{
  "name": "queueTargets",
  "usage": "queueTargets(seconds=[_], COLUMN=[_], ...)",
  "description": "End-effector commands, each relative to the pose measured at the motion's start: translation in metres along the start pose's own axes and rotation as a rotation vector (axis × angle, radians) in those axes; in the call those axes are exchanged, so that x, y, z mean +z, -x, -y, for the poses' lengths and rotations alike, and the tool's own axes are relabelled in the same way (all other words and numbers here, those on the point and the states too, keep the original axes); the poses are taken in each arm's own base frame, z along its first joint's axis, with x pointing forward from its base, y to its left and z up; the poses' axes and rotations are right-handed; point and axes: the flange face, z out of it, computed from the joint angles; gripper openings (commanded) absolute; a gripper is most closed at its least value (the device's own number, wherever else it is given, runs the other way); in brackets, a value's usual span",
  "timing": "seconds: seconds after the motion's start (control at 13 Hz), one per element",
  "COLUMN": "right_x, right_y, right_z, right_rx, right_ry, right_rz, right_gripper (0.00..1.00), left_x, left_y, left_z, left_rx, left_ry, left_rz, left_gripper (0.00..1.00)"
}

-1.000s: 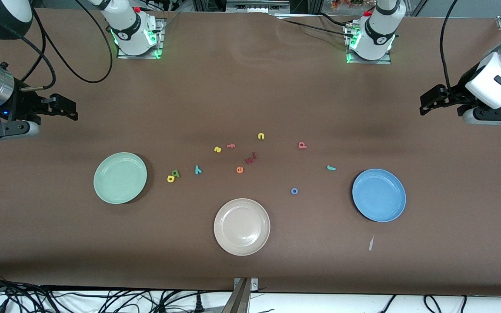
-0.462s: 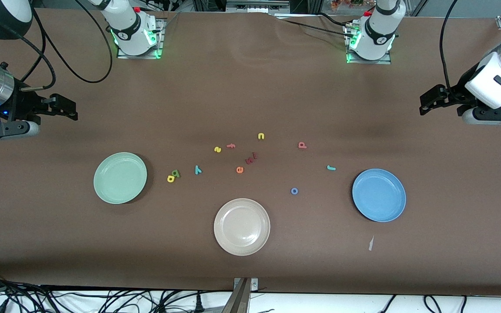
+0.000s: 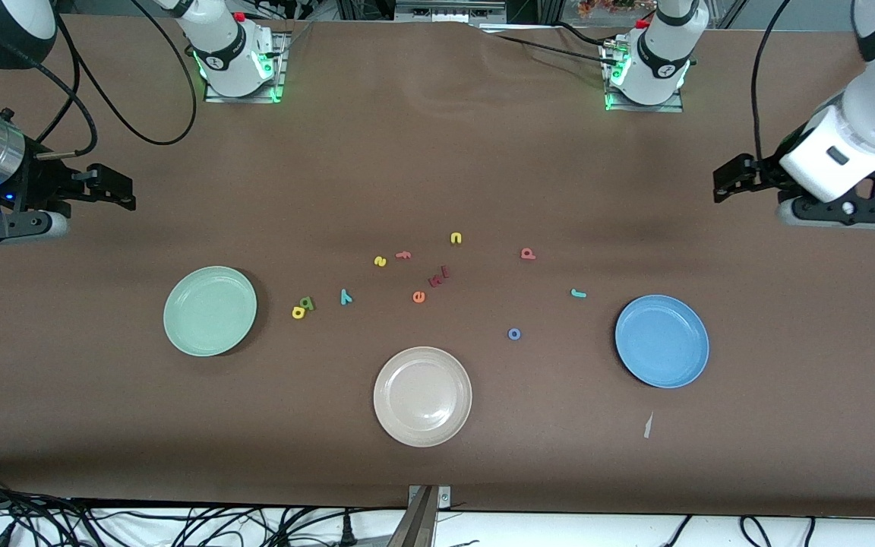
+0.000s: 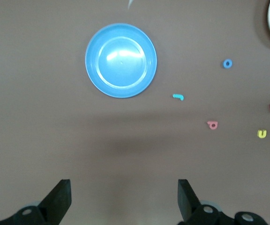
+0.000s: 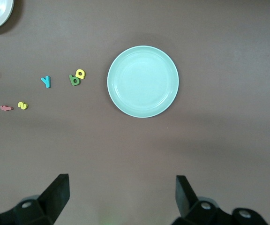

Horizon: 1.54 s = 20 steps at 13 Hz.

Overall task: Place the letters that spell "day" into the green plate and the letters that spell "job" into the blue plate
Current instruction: 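Reach the left gripper down and grasp the pink letter d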

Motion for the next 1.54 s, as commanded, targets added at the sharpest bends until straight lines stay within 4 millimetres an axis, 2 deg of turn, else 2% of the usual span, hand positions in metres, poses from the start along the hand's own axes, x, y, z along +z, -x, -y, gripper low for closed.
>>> queueTargets(seconds=[0.0, 0.31, 0.62, 0.77, 0.92, 1.15, 1.46], right_x=[-0.005, -0.006, -0.006, -0.006, -0.006, -0.006, -0.006], right_y=[0.004, 0.003, 0.004, 0.004, 0.004, 0.004, 0.004], right_z=[0.0, 0.0, 0.0, -0.001, -0.001, -0.002, -0.002], right_rx=[0.002, 0.001, 0.001, -0.002, -0.002, -0.002, -0.002], right_ry=[-0.012, -0.011, -0.012, -0.012, -0.012, -0.012, -0.012], right_rz=[0.005, 0.002, 0.003, 0.003, 0.003, 0.003, 0.003], right_gripper=[1.0, 1.0, 1.0, 1.0, 1.0, 1.0, 1.0], left_x=[0.021, 0.075, 0.128, 0.157, 0.187, 0.236, 0.296], left_y=[-0.006, -0.023, -0.037, -0.043, -0.049, -0.045, -0.023], left_z=[-0.032, -0.097, -0.171, -0.203, -0.216, -0.235, -0.23], left_rx=[0.056, 0.117, 0.009, -0.032, -0.043, -0.017, 0.038], left_ry=[0.008, -0.018, -0.036, 0.029, 0.085, 0.071, 0.059], left_rz=[0.057, 0.124, 0.087, 0.089, 0.133, 0.158, 0.131], left_gripper=[1.0, 1.0, 1.0, 1.0, 1.0, 1.0, 1.0])
